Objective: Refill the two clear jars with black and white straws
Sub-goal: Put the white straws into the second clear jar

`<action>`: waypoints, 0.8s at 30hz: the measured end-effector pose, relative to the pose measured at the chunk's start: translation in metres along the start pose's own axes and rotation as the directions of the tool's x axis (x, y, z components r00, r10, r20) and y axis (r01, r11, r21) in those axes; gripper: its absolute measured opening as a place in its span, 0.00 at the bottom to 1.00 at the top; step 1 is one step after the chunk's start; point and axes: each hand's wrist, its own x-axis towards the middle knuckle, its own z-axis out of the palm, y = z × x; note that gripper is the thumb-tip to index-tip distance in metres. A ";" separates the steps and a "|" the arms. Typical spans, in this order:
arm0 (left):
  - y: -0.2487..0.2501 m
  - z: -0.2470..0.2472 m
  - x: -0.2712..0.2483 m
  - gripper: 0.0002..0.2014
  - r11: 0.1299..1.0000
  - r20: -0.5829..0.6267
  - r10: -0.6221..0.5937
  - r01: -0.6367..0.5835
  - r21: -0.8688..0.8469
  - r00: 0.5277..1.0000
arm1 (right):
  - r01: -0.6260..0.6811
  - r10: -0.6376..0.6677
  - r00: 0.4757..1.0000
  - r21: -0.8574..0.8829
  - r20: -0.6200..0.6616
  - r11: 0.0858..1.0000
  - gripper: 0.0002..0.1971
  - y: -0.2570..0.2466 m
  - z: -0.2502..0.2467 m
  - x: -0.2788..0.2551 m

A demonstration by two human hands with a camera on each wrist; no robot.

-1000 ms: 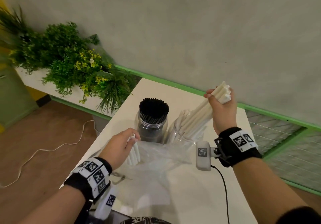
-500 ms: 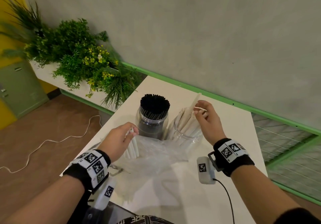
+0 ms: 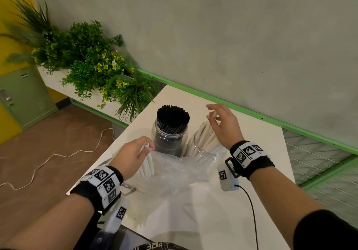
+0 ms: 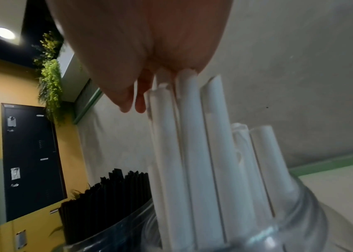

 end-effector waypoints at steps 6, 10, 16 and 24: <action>-0.002 0.000 0.001 0.05 1.000 -0.002 -0.004 0.004 -0.014 1.000 | 0.050 -0.058 0.989 -0.063 -0.134 0.997 0.12 0.010 0.002 -0.020; -0.002 0.000 0.000 0.05 0.999 -0.005 0.005 -0.005 -0.034 1.000 | 0.000 -0.007 0.986 -0.041 -0.165 0.999 0.14 0.021 -0.008 -0.052; -0.001 0.002 0.001 0.05 0.999 -0.015 0.000 -0.001 -0.043 1.000 | -0.028 0.043 0.992 -0.121 0.122 0.992 0.23 0.027 0.010 -0.071; -0.005 0.001 0.001 0.04 1.000 -0.018 -0.006 0.006 -0.021 1.000 | 0.255 -0.123 0.933 -0.379 0.338 0.890 0.27 0.040 0.020 -0.032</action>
